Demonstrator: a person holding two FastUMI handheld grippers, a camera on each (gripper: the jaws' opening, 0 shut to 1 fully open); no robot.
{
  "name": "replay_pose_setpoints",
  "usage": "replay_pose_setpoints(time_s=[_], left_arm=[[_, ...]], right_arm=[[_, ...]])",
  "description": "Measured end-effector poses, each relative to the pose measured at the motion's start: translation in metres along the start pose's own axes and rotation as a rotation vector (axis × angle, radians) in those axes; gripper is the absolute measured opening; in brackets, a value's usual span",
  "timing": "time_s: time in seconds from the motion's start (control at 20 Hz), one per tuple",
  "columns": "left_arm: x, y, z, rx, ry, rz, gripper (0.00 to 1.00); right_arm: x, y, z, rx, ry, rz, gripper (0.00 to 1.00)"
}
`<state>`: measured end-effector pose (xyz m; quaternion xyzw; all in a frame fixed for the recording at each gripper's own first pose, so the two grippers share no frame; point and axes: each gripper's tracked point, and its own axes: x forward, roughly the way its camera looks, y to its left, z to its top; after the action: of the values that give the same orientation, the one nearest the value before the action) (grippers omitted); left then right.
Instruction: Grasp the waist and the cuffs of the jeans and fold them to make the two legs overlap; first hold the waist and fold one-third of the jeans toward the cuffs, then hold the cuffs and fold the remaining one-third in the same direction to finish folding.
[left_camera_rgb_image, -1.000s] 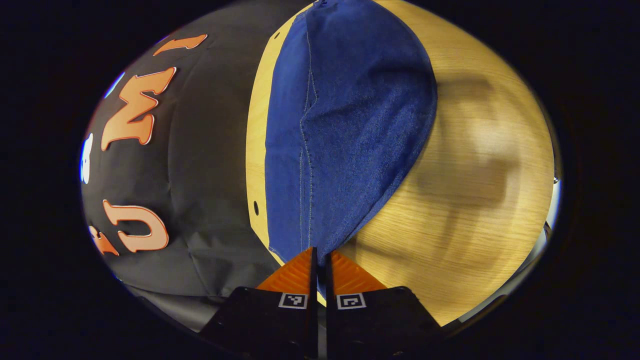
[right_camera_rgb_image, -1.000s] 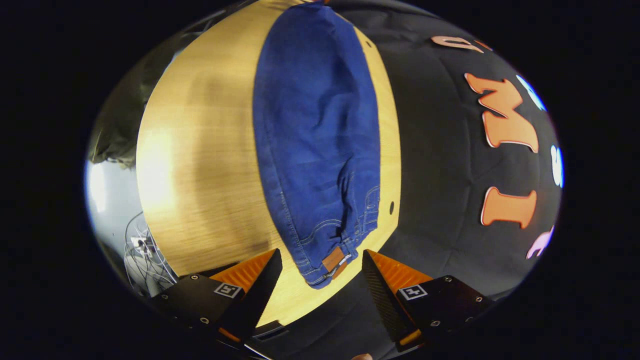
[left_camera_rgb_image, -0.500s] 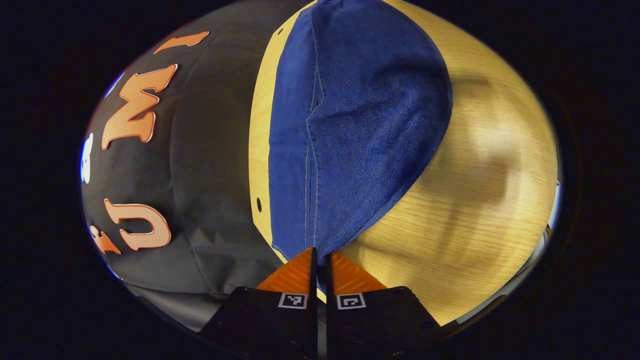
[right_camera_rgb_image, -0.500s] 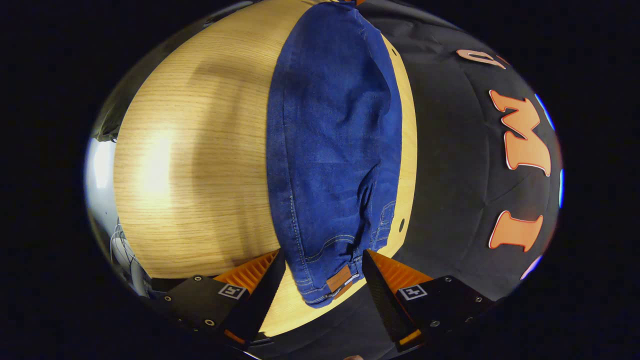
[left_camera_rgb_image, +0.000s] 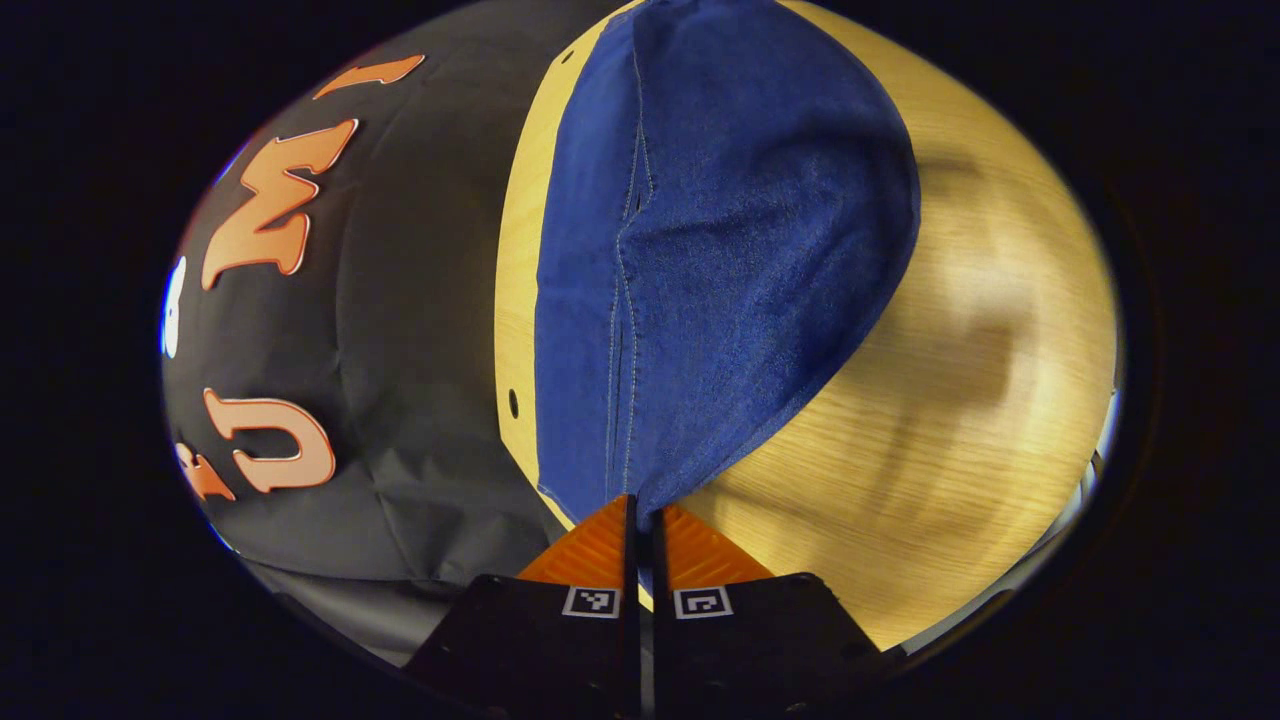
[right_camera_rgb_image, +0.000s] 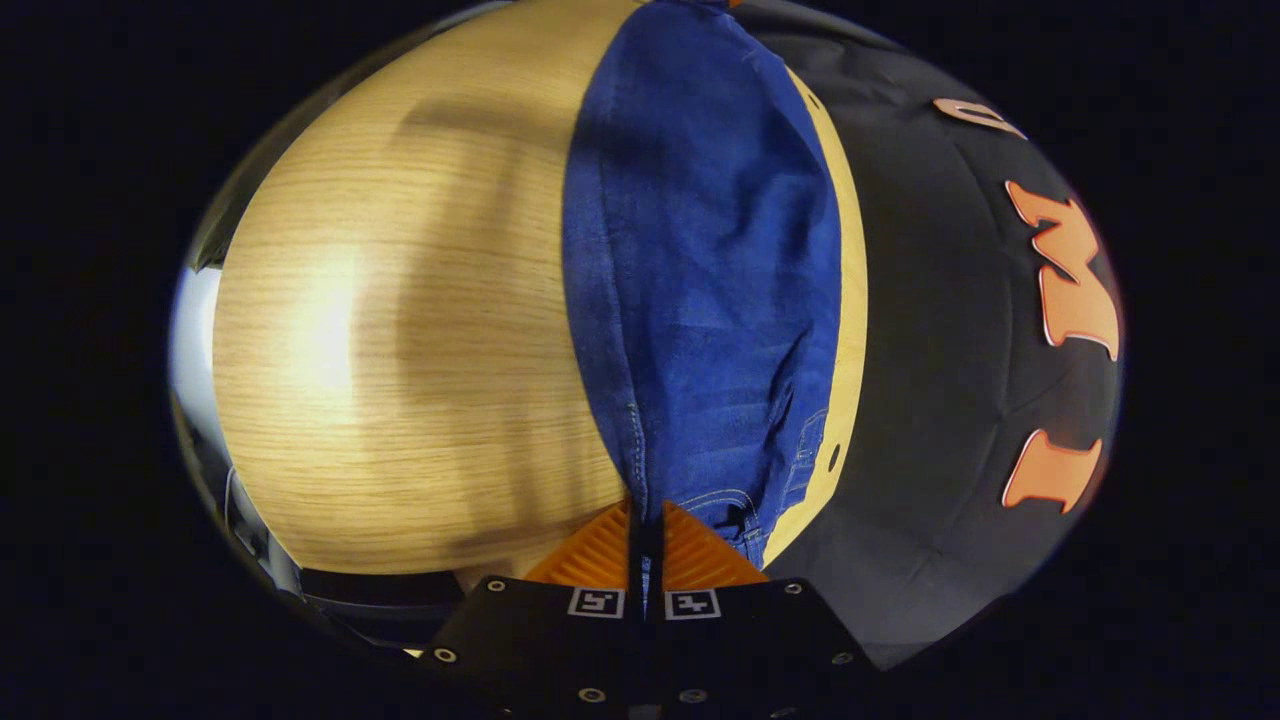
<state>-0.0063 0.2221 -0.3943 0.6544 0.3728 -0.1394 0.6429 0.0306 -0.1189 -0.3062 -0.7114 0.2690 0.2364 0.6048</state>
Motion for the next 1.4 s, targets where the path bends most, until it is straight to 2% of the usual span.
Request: replay_pose_setpoints(time_s=[0.25, 0.4, 0.55, 0.7, 0.8, 0.85, 1.0, 1.05, 1.1, 1.4], left_arm=[[-0.017, 0.003, -0.002, -0.1, 0.009, -0.085, 0.05], [-0.024, 0.009, 0.0, -0.122, -0.019, -0.211, 0.05], [-0.03, 0.033, -0.006, -0.102, -0.044, -0.303, 0.05], [-0.033, 0.06, -0.011, -0.13, -0.06, -0.446, 0.05], [-0.026, 0.074, -0.014, -0.15, -0.049, -0.529, 0.05], [-0.019, 0.083, -0.013, -0.149, -0.057, -0.55, 0.05], [0.003, 0.114, -0.006, -0.106, -0.08, -0.552, 0.05], [0.011, 0.122, -0.008, -0.094, -0.078, -0.567, 0.06], [0.019, 0.128, -0.008, -0.085, -0.079, -0.581, 0.06], [0.094, 0.162, 0.008, -0.019, -0.068, -0.644, 0.07]], right_arm=[[-0.02, -0.026, -0.001, 0.178, -0.015, -0.001, 0.0], [-0.03, -0.049, -0.001, 0.306, -0.011, 0.003, 0.0], [-0.038, -0.085, -0.001, 0.447, -0.005, 0.001, 0.0], [-0.042, -0.114, 0.002, 0.522, 0.009, 0.004, 0.0], [-0.039, -0.128, 0.001, 0.587, 0.015, 0.032, 0.0], [-0.036, -0.135, 0.002, 0.613, 0.022, 0.051, 0.0], [-0.028, -0.153, 0.002, 0.679, 0.051, 0.095, 0.0], [-0.025, -0.16, 0.002, 0.708, 0.054, 0.105, 0.03], [-0.022, -0.168, 0.005, 0.744, 0.054, 0.116, 0.0], [0.028, -0.207, 0.007, 0.922, 0.112, 0.124, 0.01]])
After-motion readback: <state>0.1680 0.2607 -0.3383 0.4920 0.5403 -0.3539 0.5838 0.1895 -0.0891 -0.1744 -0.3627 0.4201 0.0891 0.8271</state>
